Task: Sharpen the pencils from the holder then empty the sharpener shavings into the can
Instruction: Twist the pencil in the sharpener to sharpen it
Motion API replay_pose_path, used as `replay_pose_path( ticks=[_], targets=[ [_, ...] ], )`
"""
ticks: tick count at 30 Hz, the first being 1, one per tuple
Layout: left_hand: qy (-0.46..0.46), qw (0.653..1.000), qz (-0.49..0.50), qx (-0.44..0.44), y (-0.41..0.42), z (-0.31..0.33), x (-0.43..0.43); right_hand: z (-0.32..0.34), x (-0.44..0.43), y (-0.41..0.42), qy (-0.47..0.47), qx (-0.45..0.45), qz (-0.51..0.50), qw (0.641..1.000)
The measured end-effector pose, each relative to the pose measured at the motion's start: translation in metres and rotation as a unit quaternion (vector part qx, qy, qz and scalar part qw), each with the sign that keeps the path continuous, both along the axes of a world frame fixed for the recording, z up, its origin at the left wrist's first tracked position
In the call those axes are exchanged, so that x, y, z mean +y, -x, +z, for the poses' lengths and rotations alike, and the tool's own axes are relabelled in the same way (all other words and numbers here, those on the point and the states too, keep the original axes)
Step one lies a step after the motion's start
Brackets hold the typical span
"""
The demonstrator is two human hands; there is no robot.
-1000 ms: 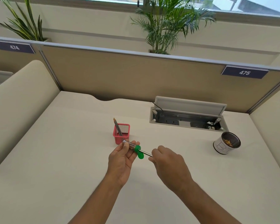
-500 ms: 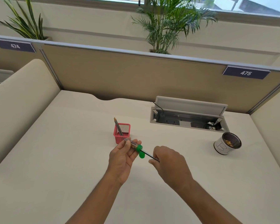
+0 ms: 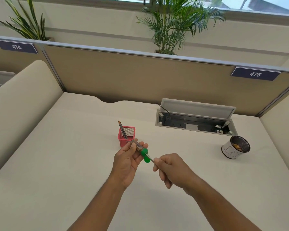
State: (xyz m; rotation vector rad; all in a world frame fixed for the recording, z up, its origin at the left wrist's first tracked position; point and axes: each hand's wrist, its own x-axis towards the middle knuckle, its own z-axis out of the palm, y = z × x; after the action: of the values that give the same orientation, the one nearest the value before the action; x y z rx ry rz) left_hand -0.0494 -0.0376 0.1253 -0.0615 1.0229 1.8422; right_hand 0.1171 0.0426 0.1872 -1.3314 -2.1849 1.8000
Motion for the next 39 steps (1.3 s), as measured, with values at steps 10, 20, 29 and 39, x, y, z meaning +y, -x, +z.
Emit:
replay_pose_path(
  ticks=[10, 20, 29, 39],
  targets=[
    [-0.008, 0.999, 0.031, -0.005, 0.011, -0.006, 0.0, 0.003, -0.003, -0.013, 0.043, -0.005, 0.007, 0.999],
    [-0.009, 0.996, 0.08, -0.039, 0.019, -0.01, -0.006, 0.006, -0.002, -0.02, 0.013, 0.016, -0.005, 1.0],
    [-0.022, 0.997, 0.063, -0.036, 0.013, -0.004, -0.004, -0.002, -0.006, -0.008, -0.149, -0.036, 0.011, 0.988],
    [-0.014, 0.998, 0.05, -0.022, 0.006, -0.003, -0.002, -0.007, -0.011, 0.0, -0.307, -0.083, 0.027, 0.948]
  ],
)
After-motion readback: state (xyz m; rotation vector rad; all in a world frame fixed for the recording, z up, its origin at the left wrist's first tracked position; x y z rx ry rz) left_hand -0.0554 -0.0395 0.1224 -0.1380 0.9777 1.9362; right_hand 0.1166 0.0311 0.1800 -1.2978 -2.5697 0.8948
